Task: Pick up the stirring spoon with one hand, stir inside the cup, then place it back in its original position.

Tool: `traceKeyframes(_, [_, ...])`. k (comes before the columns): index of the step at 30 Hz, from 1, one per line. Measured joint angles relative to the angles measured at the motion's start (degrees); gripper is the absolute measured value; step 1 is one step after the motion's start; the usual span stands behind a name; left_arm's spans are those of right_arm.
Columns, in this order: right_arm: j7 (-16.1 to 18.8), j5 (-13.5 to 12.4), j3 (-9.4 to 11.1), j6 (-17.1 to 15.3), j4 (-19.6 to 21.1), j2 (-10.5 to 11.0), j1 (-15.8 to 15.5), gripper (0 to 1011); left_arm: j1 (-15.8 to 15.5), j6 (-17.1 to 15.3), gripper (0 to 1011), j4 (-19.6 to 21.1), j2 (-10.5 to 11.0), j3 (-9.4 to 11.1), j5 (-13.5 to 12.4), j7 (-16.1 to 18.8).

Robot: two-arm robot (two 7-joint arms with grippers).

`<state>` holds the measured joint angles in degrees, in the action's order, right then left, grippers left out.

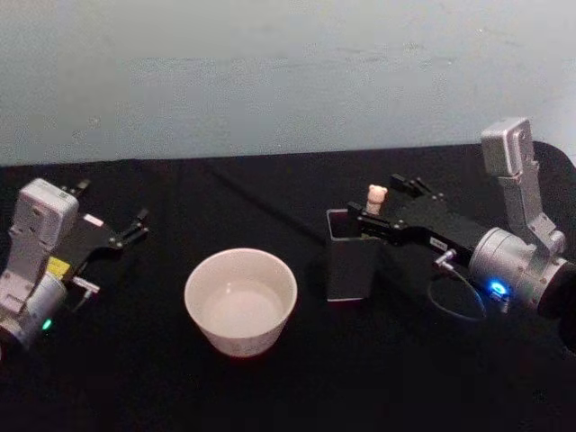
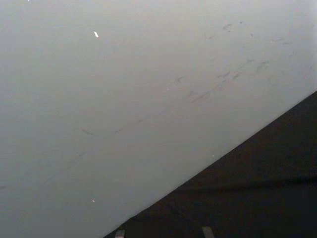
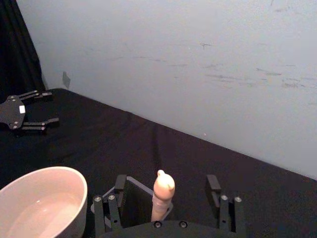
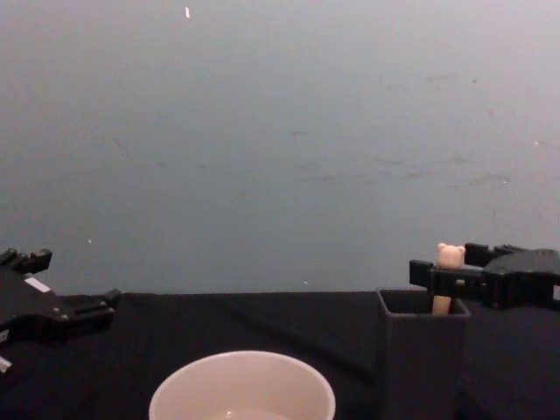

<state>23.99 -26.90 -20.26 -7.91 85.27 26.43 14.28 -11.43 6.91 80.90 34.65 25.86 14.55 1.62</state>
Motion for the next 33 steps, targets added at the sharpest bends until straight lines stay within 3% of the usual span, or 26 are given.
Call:
traceKeyframes(22, [-0.04,-0.13,-0.04,-0.08,-0.08,0.02,0.09,1002,0.0,0.0,1001,0.0,0.0,0.0,0.0,0.0])
traceKeyframes(33, [-0.06,-0.13,-0.04,-0.04,-0.04,0.02,0.05,733,0.0,0.0,1001,0.0,0.0,0.0,0.0,0.0])
